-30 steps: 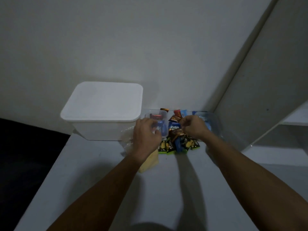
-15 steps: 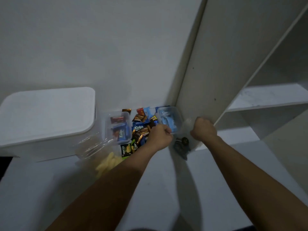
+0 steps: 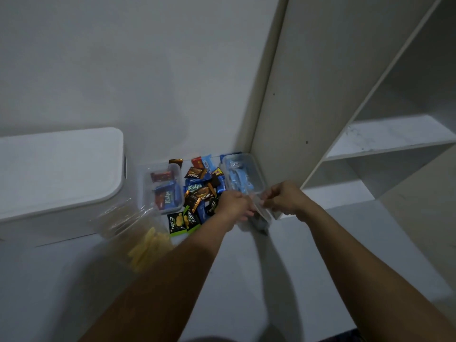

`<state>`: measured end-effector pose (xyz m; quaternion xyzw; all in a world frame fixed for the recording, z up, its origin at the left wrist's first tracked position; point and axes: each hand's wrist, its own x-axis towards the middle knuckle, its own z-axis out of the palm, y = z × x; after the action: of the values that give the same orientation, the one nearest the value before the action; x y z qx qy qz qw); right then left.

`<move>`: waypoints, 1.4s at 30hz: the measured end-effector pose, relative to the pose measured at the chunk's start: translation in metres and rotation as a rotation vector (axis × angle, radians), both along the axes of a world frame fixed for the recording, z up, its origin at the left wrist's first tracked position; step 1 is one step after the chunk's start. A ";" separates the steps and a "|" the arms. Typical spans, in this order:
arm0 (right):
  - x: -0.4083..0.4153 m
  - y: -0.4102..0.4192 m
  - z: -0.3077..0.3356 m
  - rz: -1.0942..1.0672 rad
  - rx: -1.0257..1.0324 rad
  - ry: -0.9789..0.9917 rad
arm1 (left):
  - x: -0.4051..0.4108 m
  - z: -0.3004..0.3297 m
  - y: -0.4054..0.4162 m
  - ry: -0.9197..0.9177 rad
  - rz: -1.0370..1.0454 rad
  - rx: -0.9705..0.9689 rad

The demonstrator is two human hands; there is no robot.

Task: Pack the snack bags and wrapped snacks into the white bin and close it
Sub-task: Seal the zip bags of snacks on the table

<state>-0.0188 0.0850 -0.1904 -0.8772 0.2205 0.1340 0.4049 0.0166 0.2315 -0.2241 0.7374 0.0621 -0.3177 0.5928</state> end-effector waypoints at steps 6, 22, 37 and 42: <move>-0.002 0.003 -0.004 0.032 -0.293 -0.074 | -0.003 0.008 -0.001 -0.043 -0.006 0.065; 0.014 0.017 0.095 0.208 -0.286 -0.472 | 0.024 0.079 0.047 -0.633 0.088 -0.111; 0.016 0.059 0.126 0.175 -0.017 -0.610 | 0.028 0.122 0.092 -0.685 0.095 -0.288; 0.020 0.073 0.133 0.251 0.032 -0.658 | 0.030 0.132 0.098 -0.729 0.189 -0.226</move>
<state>0.0016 0.1579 -0.0579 -0.8872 -0.0335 -0.1037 0.4484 0.0462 0.3292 -0.0921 0.7231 -0.1201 0.0163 0.6800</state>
